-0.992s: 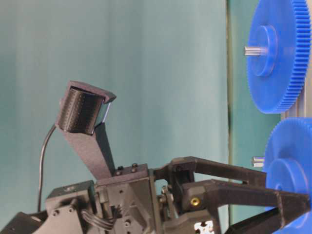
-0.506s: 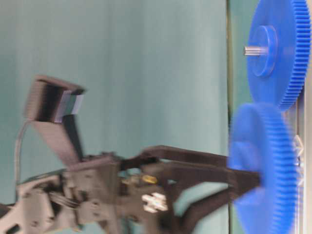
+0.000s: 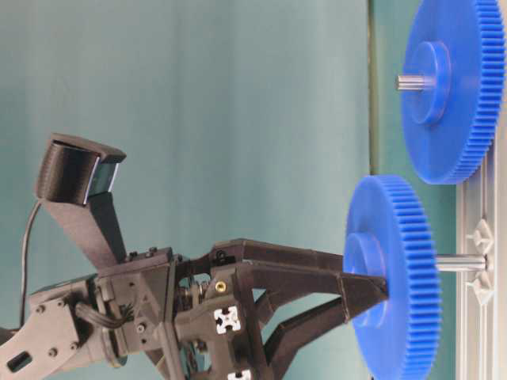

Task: Insert the small gear onto the shaft.
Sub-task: 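Lift the small blue gear and carry it over the empty left shaft, then align the gear's bore with the left shaft, meshing with the large gear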

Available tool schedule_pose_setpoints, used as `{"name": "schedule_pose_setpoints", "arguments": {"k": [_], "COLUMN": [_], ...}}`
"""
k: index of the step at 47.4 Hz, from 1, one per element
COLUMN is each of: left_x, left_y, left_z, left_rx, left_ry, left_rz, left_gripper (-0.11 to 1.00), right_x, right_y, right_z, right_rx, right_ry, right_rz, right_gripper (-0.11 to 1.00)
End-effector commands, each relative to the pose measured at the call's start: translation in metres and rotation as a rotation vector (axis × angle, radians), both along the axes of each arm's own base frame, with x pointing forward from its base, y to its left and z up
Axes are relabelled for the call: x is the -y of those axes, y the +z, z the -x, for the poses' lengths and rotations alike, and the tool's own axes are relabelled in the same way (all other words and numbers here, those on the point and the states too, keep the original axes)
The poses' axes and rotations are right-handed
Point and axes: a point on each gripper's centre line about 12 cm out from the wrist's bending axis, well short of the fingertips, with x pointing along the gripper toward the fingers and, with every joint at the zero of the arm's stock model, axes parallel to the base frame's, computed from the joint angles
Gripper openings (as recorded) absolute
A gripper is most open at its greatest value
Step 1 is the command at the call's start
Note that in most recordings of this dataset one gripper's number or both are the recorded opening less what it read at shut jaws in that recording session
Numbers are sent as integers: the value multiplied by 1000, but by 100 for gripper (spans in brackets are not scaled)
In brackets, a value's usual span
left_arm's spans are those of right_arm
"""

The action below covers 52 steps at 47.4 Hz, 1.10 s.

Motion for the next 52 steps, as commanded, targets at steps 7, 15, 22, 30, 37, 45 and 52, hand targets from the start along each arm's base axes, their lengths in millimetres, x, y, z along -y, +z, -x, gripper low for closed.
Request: {"name": "schedule_pose_setpoints", "arguments": {"k": [7,15,22,30,37,45,52], "left_x": [-9,-9,-12,-18,-21,-24,-27], "left_y": [29,25,24,18,11,6,1], "left_z": [1,1,0,-1,0,-1,-3], "left_rx": [78,67,69,55,44,43,34], "left_ry": [15,8,13,23,25,11,17], "left_rz": [-6,-9,-13,-11,-14,-23,-22], "left_gripper": [75,75,75,75,75,75,75], "right_x": [1,0,0,1,1,0,0], "right_y": [6,6,6,7,6,7,7], "right_z": [0,1,1,1,1,1,1], "right_rx": [25,30,31,33,31,34,33], "right_ry": [-7,-5,-5,-7,-7,-6,-5], "right_rz": [-7,-6,-6,-6,-6,-7,-7], "right_gripper": [4,4,4,4,4,4,4]}}
